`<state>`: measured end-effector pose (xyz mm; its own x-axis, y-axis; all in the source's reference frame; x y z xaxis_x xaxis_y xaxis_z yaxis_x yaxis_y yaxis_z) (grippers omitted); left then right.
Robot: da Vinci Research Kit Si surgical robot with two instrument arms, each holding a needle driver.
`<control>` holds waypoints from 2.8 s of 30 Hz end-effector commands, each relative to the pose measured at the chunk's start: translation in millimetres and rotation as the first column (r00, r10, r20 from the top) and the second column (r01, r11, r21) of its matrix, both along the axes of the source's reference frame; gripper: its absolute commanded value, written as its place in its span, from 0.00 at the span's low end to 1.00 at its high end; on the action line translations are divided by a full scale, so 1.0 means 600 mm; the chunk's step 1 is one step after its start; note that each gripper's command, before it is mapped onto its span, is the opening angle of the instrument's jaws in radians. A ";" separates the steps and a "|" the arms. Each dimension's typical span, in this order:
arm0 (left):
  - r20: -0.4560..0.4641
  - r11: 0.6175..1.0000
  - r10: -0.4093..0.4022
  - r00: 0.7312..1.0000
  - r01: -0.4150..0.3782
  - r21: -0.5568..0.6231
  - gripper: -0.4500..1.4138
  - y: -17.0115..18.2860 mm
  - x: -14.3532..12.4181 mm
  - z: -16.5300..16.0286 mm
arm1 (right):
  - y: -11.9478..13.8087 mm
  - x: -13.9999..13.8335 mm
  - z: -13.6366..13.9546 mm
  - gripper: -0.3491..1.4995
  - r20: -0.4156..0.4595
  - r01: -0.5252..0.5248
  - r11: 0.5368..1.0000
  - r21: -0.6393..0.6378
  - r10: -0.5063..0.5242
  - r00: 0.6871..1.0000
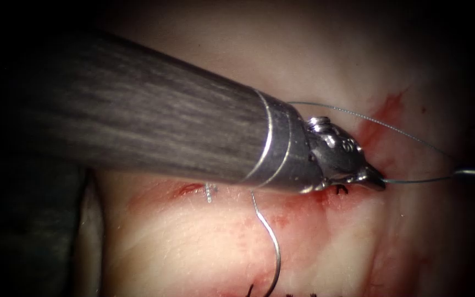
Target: Wound Closure
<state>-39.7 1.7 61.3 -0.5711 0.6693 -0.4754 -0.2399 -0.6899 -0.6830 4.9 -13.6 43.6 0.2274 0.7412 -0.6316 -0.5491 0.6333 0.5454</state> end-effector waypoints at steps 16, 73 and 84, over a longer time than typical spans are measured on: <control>0.083 0.784 -0.560 0.825 0.495 0.374 0.00 0.0055 0.0180 -0.0026 | -0.0010 0.0065 -0.0036 0.91 -0.153 0.014 1.000 -0.009 -0.015 0.988; 0.295 0.781 -0.606 0.739 0.481 0.399 0.00 0.0068 0.0252 -0.0033 | -0.0018 0.0330 0.0027 0.45 -0.407 -0.343 0.852 0.395 0.497 0.766; 0.310 0.754 -0.641 0.702 0.500 0.426 0.00 0.0075 0.0232 -0.0047 | -0.0066 0.0426 0.0053 0.45 -0.422 -0.326 0.849 0.415 0.498 0.758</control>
